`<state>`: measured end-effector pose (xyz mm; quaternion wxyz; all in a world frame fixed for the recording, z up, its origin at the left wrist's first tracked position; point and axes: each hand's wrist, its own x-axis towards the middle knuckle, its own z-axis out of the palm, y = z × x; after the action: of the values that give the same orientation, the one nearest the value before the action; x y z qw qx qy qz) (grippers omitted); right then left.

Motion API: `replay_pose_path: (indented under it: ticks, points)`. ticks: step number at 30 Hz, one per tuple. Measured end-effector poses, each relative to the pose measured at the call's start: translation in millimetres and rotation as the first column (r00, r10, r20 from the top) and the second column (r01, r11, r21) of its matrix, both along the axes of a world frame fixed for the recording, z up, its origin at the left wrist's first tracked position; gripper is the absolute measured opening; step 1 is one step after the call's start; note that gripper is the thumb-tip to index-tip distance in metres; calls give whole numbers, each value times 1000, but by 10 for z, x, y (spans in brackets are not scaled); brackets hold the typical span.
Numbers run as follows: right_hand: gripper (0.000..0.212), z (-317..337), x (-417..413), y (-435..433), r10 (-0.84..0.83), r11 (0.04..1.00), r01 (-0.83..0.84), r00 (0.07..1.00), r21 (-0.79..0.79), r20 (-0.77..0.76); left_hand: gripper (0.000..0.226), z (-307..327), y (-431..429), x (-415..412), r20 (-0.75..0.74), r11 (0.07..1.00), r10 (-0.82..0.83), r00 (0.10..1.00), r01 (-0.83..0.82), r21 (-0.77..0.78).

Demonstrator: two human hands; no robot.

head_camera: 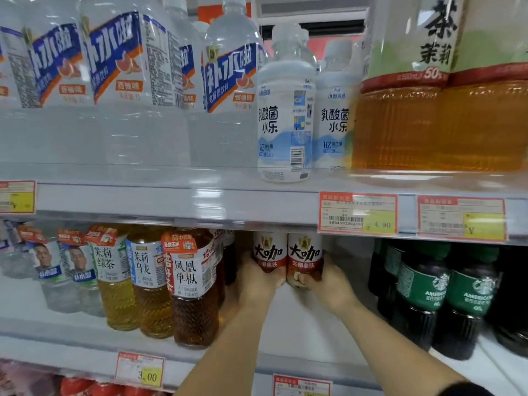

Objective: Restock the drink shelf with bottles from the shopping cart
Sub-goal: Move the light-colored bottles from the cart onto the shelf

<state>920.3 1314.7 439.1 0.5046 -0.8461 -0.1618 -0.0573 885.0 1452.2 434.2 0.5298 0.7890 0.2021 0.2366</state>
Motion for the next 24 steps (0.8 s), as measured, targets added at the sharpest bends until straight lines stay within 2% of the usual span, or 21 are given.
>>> replay_pose_path:
  ticks: [4, 12, 20, 23, 24]
  points:
    - [54, -72, 72, 38, -30, 999, 32, 998, -30, 49, 80, -29, 33, 162, 10, 996, 63, 998, -64, 60]
    - [55, -67, 92, 26, -43, 995, 51, 994, -81, 98, 79, -49, 64, 285, 20, 991, 70, 997, -72, 116]
    - [57, -41, 80, 41, -38, 996, 43, 997, -78, 62, 75, -52, 97, 233, -36, 994, 6, 999, -2, 113]
    - [59, 27, -22, -1, -50, 995, 48, 999, -91, -21, 76, -49, 119, 183, -29, 991, -85, 996, 87, 102]
    - [59, 67, -104, -37, -52, 994, 52, 999, -97, -7, 73, -50, 126, 112, -19, 985, -127, 992, 128, 116]
